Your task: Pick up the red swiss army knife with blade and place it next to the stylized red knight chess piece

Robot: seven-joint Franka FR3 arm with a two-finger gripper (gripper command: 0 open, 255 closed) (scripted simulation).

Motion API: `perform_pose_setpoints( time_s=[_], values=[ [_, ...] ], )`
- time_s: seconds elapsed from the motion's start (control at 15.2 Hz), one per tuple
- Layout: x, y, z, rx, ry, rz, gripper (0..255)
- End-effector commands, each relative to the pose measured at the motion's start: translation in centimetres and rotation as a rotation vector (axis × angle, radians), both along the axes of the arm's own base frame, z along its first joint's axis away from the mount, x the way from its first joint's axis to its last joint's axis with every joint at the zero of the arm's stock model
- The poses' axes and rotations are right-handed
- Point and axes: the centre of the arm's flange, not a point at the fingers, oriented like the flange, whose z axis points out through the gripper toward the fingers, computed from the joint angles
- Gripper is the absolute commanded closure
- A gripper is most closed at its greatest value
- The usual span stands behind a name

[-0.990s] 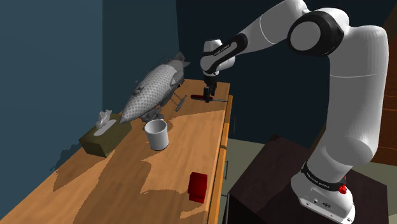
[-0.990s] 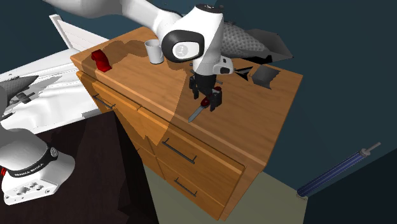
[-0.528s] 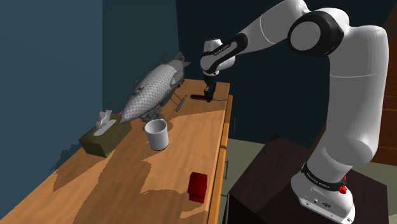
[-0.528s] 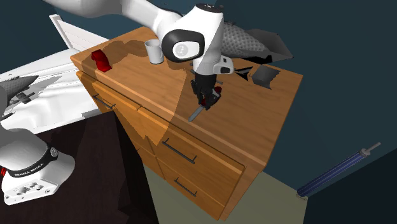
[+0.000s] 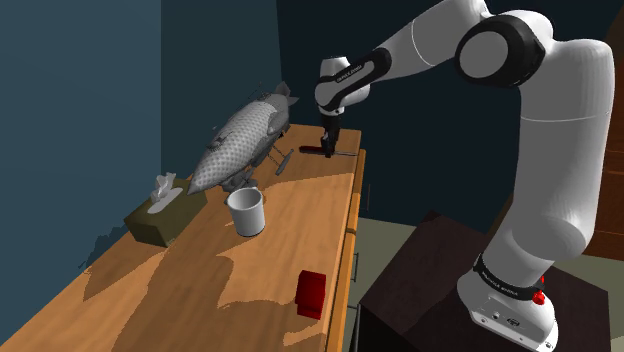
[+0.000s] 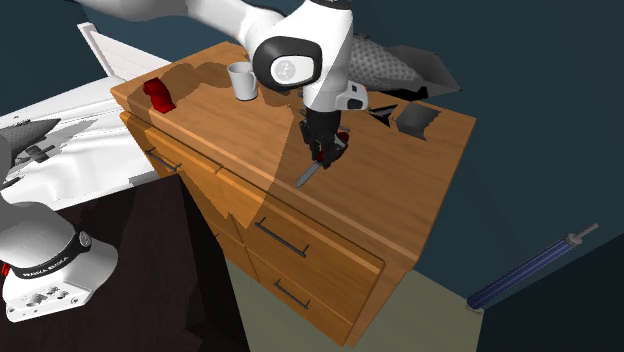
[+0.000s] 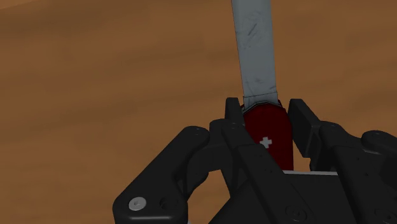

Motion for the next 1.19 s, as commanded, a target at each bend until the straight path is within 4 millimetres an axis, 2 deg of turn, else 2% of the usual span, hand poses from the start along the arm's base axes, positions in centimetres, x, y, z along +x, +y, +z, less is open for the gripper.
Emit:
perform_pose_setpoints(
  time_s=[0.0,1.12],
  values=[
    [-0.1,0.0,1.1,0.000,0.000,0.000,255],
    [-0.1,0.0,10.1,0.000,0.000,0.000,255]
  ],
)
